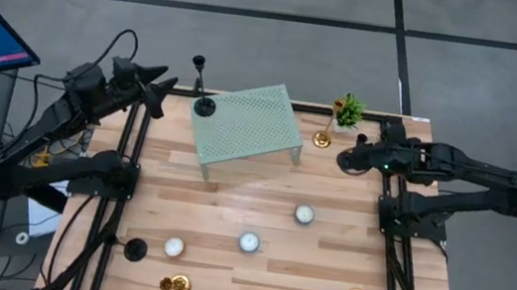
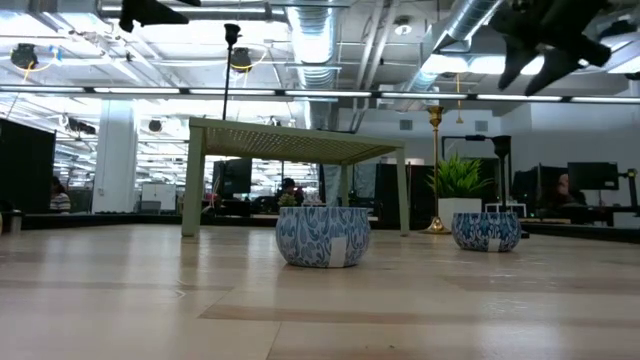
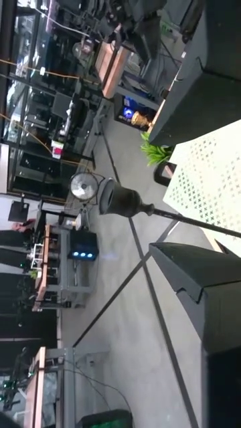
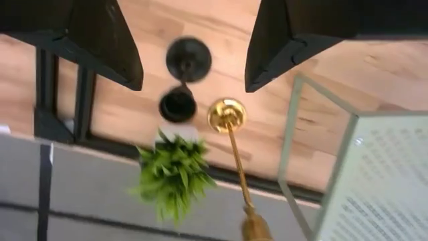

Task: Pick & Place candle stick holders
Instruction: Put the top black candle holder on the shelf aligned with the other black candle holder

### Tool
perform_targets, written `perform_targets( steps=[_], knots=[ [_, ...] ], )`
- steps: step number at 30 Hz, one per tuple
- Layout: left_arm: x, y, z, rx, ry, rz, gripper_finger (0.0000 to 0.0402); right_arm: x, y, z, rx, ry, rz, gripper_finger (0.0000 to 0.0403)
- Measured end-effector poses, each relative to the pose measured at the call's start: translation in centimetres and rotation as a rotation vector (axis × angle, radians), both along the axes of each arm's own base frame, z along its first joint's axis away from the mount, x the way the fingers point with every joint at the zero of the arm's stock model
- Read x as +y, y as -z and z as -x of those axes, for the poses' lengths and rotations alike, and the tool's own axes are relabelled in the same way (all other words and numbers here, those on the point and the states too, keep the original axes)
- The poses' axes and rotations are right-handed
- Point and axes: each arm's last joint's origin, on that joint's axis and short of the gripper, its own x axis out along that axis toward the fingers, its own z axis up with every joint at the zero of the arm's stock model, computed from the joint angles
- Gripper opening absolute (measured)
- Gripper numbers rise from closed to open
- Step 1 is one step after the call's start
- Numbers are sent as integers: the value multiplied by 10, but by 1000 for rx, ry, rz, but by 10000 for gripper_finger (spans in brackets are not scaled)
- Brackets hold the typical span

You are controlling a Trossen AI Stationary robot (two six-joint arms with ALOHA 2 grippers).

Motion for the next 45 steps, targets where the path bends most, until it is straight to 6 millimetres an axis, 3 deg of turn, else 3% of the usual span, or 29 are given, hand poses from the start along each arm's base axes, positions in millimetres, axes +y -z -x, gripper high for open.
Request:
perform_targets(
  steps=[4, 13, 28, 45],
  knots=[
    [0, 0, 0, 0, 1, 0, 250, 3, 9, 0, 17, 0, -44, 250],
    [0, 0, 0, 0, 0, 0, 250, 4, 60, -16, 98, 26, -185, 250],
    [0, 0, 0, 0, 1, 0, 250, 3, 110, -21, 47, 40, -214, 250],
    [0, 0, 0, 1, 1, 0, 250, -2, 113, -24, 87, -22, -95, 250]
  ],
)
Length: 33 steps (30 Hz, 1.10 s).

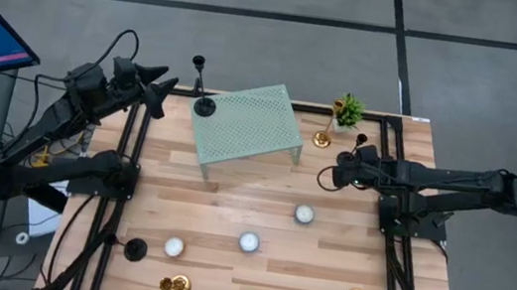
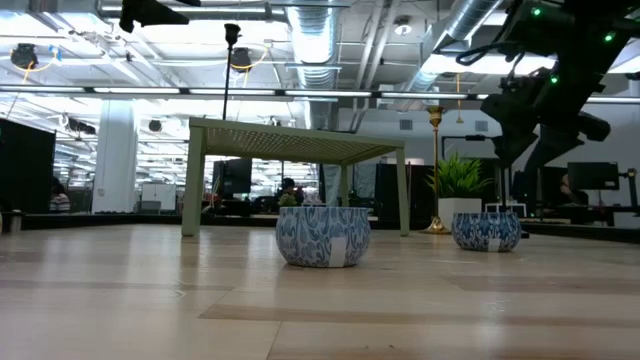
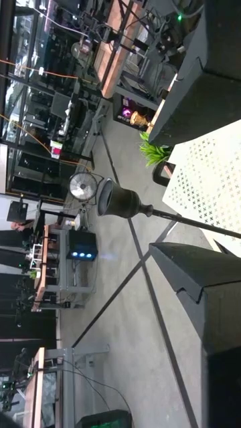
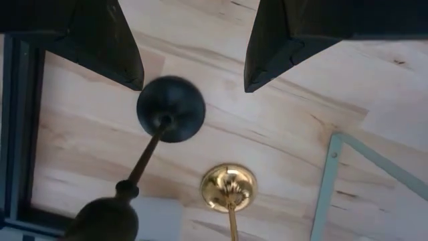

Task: Pick & Place candle stick holders
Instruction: Put the top black candle holder on the shelf aligned with the other black candle holder

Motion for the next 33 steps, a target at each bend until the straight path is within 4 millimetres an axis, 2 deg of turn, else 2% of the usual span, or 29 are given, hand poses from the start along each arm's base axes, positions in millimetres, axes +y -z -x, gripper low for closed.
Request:
perform_targets(
  steps=[12, 33],
  knots=[
    [0, 0, 0, 0, 0, 0, 250, -3, 8, -15, 52, -41, 37, 250],
    [0, 0, 0, 0, 0, 0, 250, -41, 18, -32, 87, -25, 75, 246]
  ],
)
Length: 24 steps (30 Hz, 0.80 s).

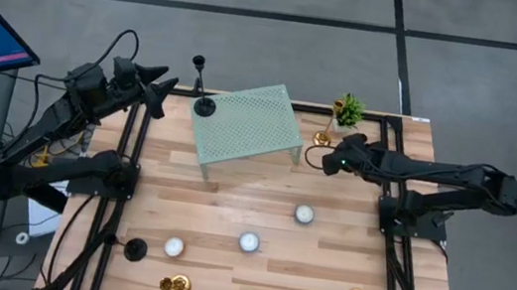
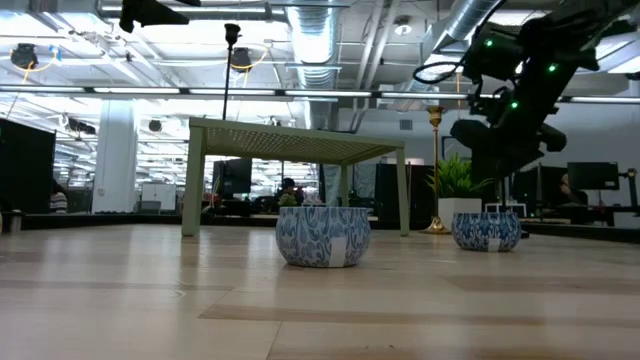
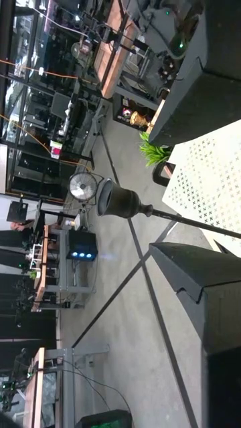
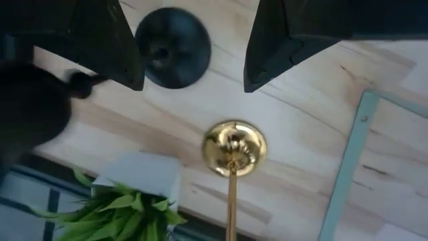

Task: Pick & Place candle stick holders
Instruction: Put the top black candle holder on the shelf aligned with the other black candle holder

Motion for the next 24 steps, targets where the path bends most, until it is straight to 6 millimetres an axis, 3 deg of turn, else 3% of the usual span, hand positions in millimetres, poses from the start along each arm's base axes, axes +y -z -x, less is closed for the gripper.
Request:
perform_targets(
  steps=[5, 13, 24],
  knots=[
    [0, 0, 0, 0, -2, 0, 250, -5, 10, -3, 28, -2, -72, 200],
    [0, 0, 0, 0, -4, 0, 250, -5, 16, -5, 51, 0, -96, 14],
    [0, 0, 0, -10, -4, 11, 250, -1, 14, -3, 20, 33, -117, 0]
  ],
)
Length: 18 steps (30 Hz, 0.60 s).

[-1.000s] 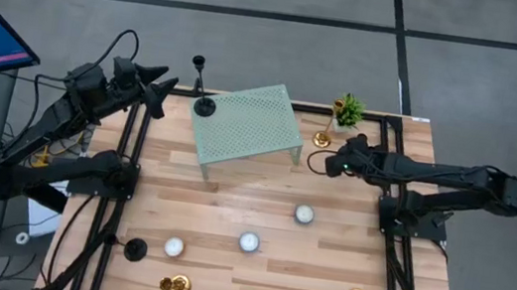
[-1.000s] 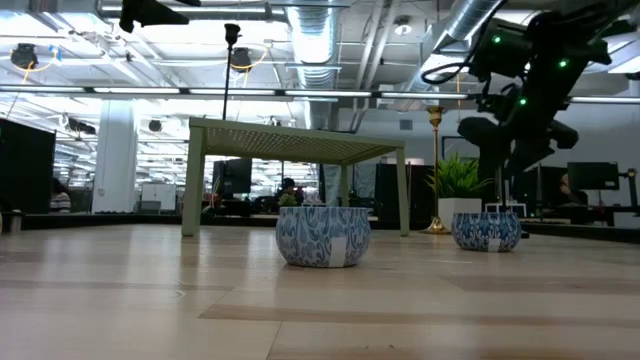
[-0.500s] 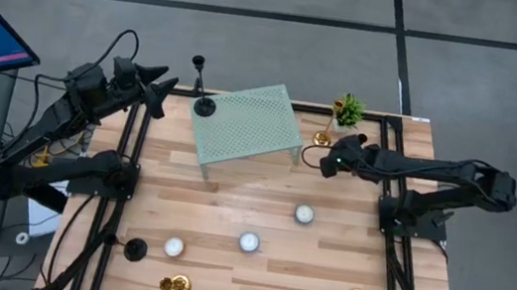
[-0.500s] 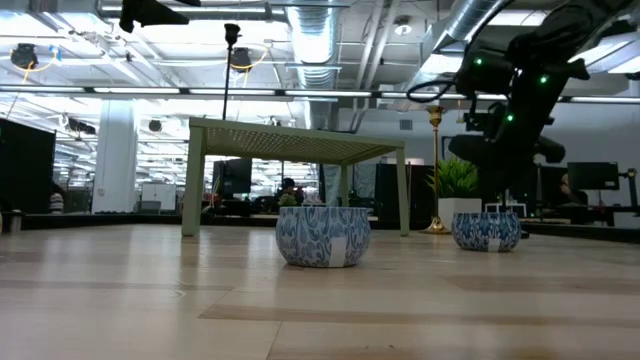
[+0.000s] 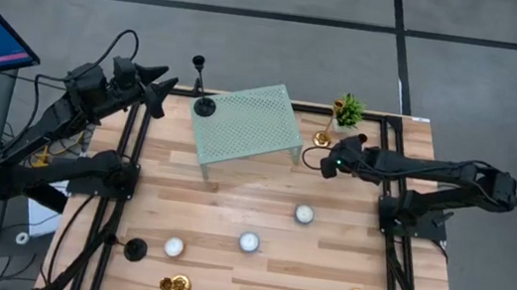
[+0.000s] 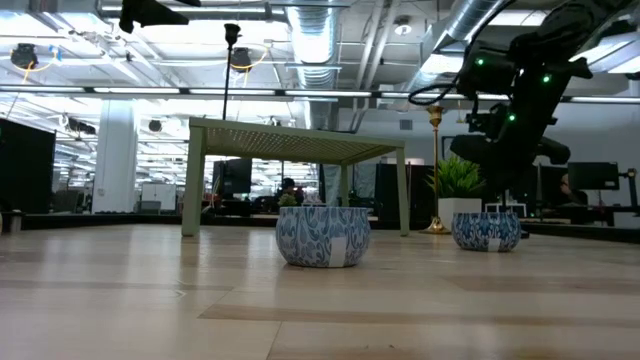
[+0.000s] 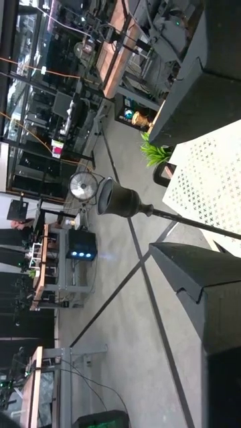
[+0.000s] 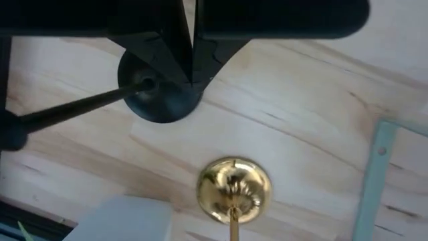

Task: Pick & Place candle stick holders
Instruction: Put the top black candle holder on the shelf aligned with the other black candle holder

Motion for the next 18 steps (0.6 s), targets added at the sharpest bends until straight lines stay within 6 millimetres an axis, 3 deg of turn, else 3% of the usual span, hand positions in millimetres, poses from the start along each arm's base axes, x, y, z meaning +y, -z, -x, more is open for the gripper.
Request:
perform_targets(
  steps=[8, 12, 18],
  knots=[
    [0, 0, 0, 0, 0, 0, 250, 11, -16, 11, -81, 27, -6, 0],
    [0, 0, 0, 0, 0, 0, 250, 20, -25, 16, -138, -42, -47, 2],
    [0, 0, 0, -1, 11, 1, 250, 46, -36, 21, -168, -245, -67, 60]
  ],
)
